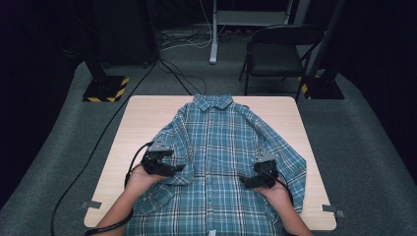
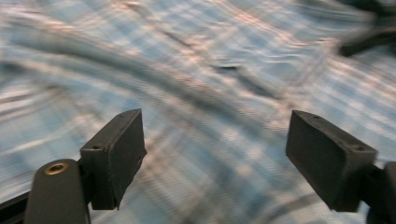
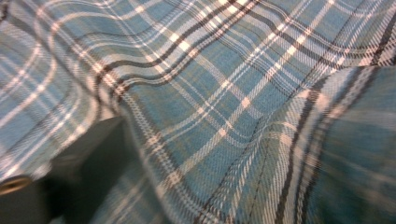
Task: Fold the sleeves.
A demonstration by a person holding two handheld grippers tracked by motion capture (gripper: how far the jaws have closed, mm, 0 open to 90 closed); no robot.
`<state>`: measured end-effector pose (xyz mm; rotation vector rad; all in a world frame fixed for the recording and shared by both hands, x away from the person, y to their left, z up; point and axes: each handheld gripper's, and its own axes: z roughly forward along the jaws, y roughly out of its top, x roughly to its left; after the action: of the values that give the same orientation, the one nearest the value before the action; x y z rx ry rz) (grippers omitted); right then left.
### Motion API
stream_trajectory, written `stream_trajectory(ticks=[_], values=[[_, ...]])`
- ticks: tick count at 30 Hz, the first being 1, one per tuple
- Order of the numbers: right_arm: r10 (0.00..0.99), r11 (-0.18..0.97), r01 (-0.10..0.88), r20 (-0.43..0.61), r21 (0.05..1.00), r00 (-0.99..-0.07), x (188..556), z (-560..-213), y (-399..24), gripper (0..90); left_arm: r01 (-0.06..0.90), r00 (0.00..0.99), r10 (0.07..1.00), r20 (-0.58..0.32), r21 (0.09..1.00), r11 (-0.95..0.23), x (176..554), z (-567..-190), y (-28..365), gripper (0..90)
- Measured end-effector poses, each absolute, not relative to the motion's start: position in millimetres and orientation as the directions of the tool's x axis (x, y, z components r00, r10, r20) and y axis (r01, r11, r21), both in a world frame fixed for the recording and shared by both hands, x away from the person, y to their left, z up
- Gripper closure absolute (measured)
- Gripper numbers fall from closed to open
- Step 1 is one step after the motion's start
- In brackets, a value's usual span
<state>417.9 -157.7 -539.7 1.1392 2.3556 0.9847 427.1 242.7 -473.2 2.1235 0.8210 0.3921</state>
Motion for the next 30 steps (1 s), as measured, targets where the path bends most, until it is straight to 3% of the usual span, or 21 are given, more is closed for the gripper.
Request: stream_trajectory(ticks=[5, 10, 13, 15, 19, 25, 30], values=[[0.752, 0.461, 0.510, -0.015, 0.726, -0.659, 414.1, -527.5, -151.4, 12.7, 0.451, 0.708, 0.706, -0.004, 0.772, -0.448, 438.9, -491.9, 261.3, 17.6], [0.692, 0.491, 0.449, -0.021, 0.747, -0.722, 404.2, -514.4, -132.0, 17.0, 0.491, 0.725, 0.689, -0.022, 0.718, -0.494, 448.6, -517.5, 256.4, 18.1], [0.662, 0.539, 0.402, -0.077, 0.740, -0.746, 397.7, -508.3, -121.2, 19.3, 0.504, 0.735, 0.677, -0.023, 0.687, -0.523, 450.4, -528.9, 250.8, 18.0], [0.678, 0.552, 0.420, -0.095, 0.720, -0.729, 395.7, -504.5, -118.6, 20.5, 0.468, 0.746, 0.666, 0.022, 0.693, -0.548, 447.7, -532.2, 247.4, 16.0], [0.745, 0.514, 0.530, -0.044, 0.674, -0.666, 397.1, -502.2, -132.0, 21.2, 0.462, 0.741, 0.671, 0.021, 0.709, -0.533, 446.1, -534.2, 248.1, 15.2], [0.799, 0.468, 0.508, -0.101, 0.723, -0.593, 388.5, -480.2, -154.3, 20.4, 0.449, 0.736, 0.677, 0.021, 0.733, -0.511, 446.2, -537.7, 249.8, 14.0], [0.795, 0.506, 0.437, -0.204, 0.744, -0.572, 376.3, -464.9, -136.4, 21.3, 0.457, 0.724, 0.690, 0.021, 0.735, -0.502, 447.4, -537.7, 249.0, 14.0]])
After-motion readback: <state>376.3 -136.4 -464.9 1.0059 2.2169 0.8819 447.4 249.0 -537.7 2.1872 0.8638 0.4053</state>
